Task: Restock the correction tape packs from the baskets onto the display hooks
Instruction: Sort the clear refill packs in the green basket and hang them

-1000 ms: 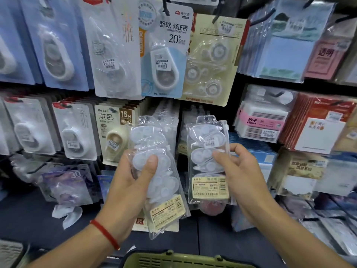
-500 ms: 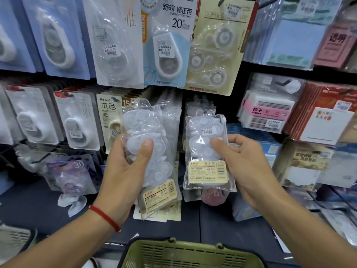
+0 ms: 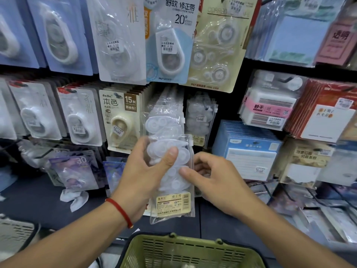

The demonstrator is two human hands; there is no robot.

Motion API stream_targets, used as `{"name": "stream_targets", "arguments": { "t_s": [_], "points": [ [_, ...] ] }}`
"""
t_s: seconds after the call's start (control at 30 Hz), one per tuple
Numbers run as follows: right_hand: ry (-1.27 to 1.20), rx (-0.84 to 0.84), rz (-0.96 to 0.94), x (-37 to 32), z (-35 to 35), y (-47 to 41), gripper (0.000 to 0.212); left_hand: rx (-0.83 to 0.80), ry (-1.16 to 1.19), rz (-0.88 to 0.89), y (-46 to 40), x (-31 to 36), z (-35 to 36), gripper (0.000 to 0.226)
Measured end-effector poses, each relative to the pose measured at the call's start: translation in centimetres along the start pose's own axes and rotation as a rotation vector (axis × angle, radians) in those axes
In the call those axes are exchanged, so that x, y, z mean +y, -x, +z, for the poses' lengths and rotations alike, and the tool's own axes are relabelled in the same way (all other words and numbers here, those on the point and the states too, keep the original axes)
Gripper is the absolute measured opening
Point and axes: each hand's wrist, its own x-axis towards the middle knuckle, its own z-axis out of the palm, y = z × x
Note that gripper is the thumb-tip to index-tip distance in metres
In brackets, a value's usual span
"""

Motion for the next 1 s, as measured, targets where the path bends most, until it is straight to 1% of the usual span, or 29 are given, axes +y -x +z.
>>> {"name": "stream_targets", "arguments": {
  "t_s": [0.13, 0.23, 0.3, 0.4, 0.57, 0.67, 0.73, 0.77, 0.87, 0.9, 0.93, 1.0],
  "points": [
    [-0.169, 0.107, 0.047, 0.4, -0.2, -0.1, 0.006, 0.014, -0.006, 0.009, -0.4, 0.2, -0.1, 0.048],
    [-0.333, 0.184, 0.072, 0.7, -1.0, 0.0, 0.007, 0.061, -0.046, -0.014, -0.9, 0.3, -0.8, 0.032],
    [-0.402, 0.245, 0.078, 0.6, -1.8, -0.2, 0.009, 0.092, -0.067, -0.024, -1.1, 0.2, -1.2, 0.03],
    [-0.447, 0.267, 0.088, 0.4, -2.7, -0.6, 0.017, 0.104, -0.085, -0.032, -1.1, 0.4, -1.4, 0.032],
    [-0.576, 0.253, 0.141, 0.4, -3.0, -0.8, 0.039, 0.087, -0.102, 0.001, -1.0, 0.4, -1.6, 0.031],
    [-0.596, 0.246, 0.146, 0.3, -3.1, -0.8, 0.045, 0.08, -0.112, 0.023, -1.0, 0.6, -1.6, 0.033],
    [-0.56, 0.26, 0.16, 0.3, -3.2, -0.8, 0.046, 0.081, -0.127, 0.036, -1.1, 0.5, -1.7, 0.034],
    [-0.479, 0.28, 0.167, 0.4, -3.3, -0.8, 0.043, 0.081, -0.139, 0.044, -1.2, 0.5, -1.8, 0.034],
    [-0.054, 0.395, 0.135, 0.7, -3.5, -0.8, 0.034, 0.076, -0.229, 0.065, -1.0, 0.5, -1.8, 0.035],
    [0.013, 0.408, 0.099, 0.6, -3.4, -0.7, 0.032, 0.069, -0.243, 0.061, -0.9, 0.6, -1.8, 0.035],
    [0.018, 0.383, 0.075, 0.6, -3.2, -0.6, 0.027, 0.051, -0.241, 0.055, -0.9, 0.6, -1.8, 0.035],
    [-0.062, 0.239, 0.062, 0.4, -2.6, -0.5, 0.018, -0.029, -0.216, 0.039, -0.6, 0.7, -1.5, 0.032]
  ]
}}
